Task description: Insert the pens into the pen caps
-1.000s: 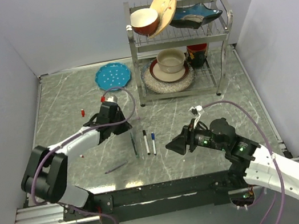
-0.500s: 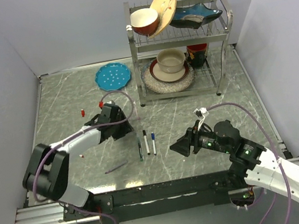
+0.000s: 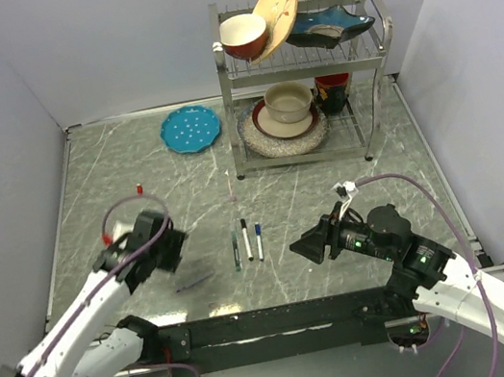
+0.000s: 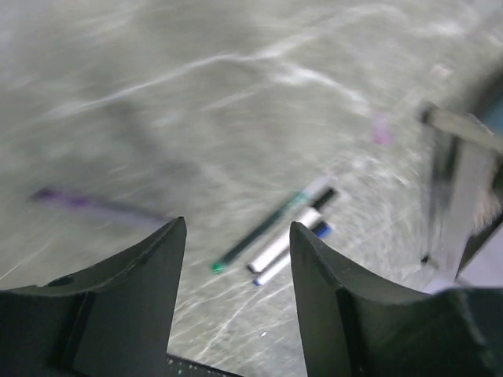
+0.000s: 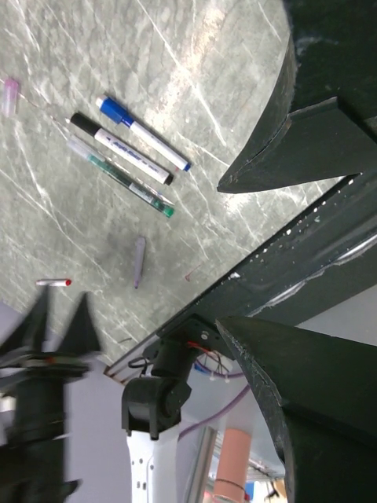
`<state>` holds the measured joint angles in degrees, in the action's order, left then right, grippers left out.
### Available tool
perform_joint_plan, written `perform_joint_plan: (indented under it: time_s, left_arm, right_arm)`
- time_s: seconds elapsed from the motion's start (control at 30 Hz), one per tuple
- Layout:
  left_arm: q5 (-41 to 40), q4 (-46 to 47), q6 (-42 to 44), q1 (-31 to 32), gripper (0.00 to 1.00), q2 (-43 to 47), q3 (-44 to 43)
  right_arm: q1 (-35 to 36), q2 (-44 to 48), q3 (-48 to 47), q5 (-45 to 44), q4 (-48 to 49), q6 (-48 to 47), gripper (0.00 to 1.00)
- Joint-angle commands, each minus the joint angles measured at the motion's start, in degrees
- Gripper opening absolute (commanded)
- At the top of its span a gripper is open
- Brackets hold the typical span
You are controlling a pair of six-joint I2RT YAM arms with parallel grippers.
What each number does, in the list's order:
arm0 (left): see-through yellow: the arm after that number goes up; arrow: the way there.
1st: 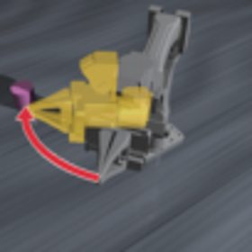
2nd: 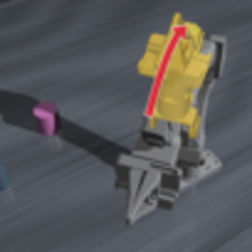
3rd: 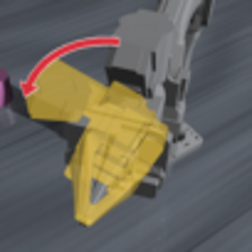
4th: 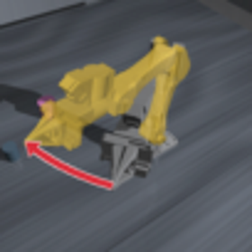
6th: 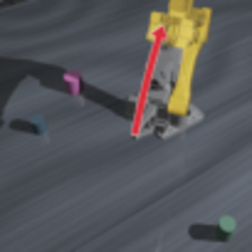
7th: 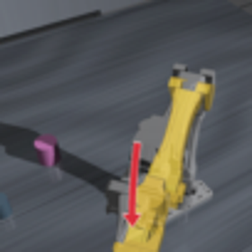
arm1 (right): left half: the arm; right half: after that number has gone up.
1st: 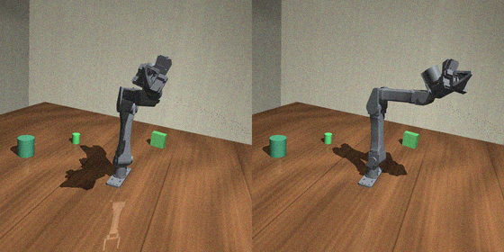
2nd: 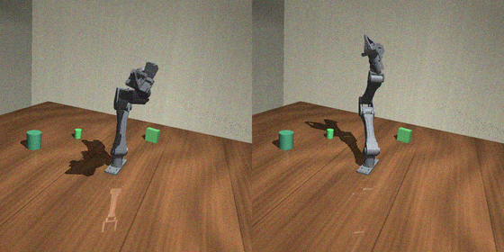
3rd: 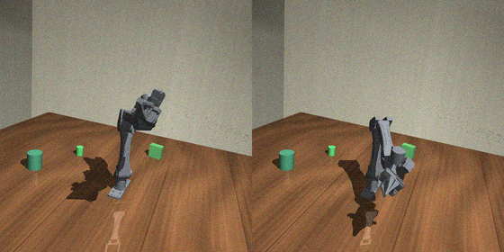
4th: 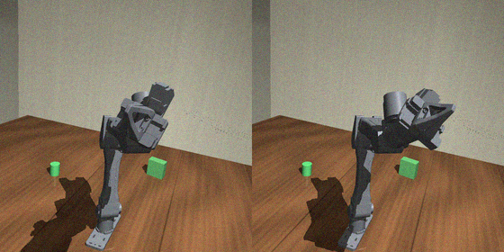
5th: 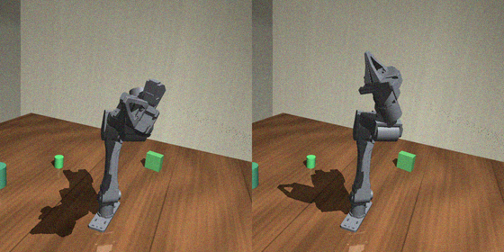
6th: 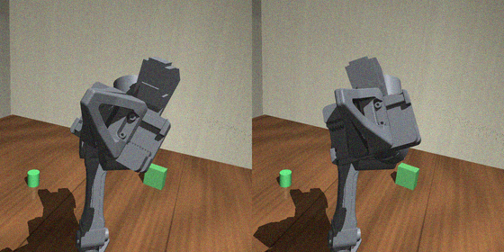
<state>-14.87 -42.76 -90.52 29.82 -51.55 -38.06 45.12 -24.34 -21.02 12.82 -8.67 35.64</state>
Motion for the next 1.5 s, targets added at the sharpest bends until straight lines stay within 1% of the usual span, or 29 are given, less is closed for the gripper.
perform_joint_plan:
  time_s: [0.0, 0.07, 0.17, 0.23, 0.4, 0.53, 0.63, 0.8, 0.9, 1.07, 1.23, 1.47]
  left_arm:
    - [2.21, -10.94, -19.07, 0.23, 0.6, 8.29, 5.71]
    - [2.66, -12.16, -21.87, 0.32, 0.61, 11.37, 7.38]
    - [2.22, -15.15, -26.09, 0.41, 0.61, 13.05, 8.27]
    - [1.61, -15.16, -26.99, 0.41, 0.61, 12.97, 8.27]
    - [2.92, -14.02, -28.84, 0.5, 0.62, 8.76, 7.48]
    - [3.45, -12.7, -30.15, 0.76, 0.62, 4.28, 7.83]
    - [3.45, -9.97, -30.77, 1.29, 0.61, 4.18, 8.44]
    - [1.6, -13.13, -34.01, 3.22, 0.63, 4.53, 7.39]
    - [1.43, -10.68, -34.28, 4.01, 0.63, 5.32, 8.44]
    - [2.83, -9.88, -36.13, 5.85, 0.63, 1.63, 8.71]
    - [2.39, -9.97, -38.41, 6.91, 0.62, -1.62, 8.36]
    - [-2.87, -9.71, -42.28, 7.0, 0.61, -3.12, 8.44]
  right_arm:
    - [0.05, -1.84, -3.33, 2.29, 2.07, 0.57, 0.71]
    - [0.05, -2.82, -4.12, 2.3, 2.16, -0.48, 0.71]
    - [0.05, -3.7, -5.0, 0.19, 0.94, -1.18, 0.71]
    - [0.14, -3.44, -4.48, -0.25, 0.93, -1.01, 0.71]
    - [0.14, -2.12, -3.42, -1.92, 0.67, -0.13, 0.71]
    - [0.05, -2.56, -3.07, -1.04, 1.9, 0.22, 0.7]
    - [0.05, -2.99, -3.24, -0.52, 2.34, -0.04, 0.7]
    - [0.05, -3.08, -3.33, -0.25, 1.81, -0.92, 0.7]
    - [0.14, -4.14, -3.59, -0.16, 1.9, -1.27, 0.7]
    - [0.05, -5.37, -3.33, 0.19, 2.69, -0.66, 0.7]
    - [0.14, -4.67, -2.45, -0.25, 3.13, -0.22, 0.7]
    - [0.05, -3.26, -3.42, -0.6, 1.73, -0.92, 0.7]
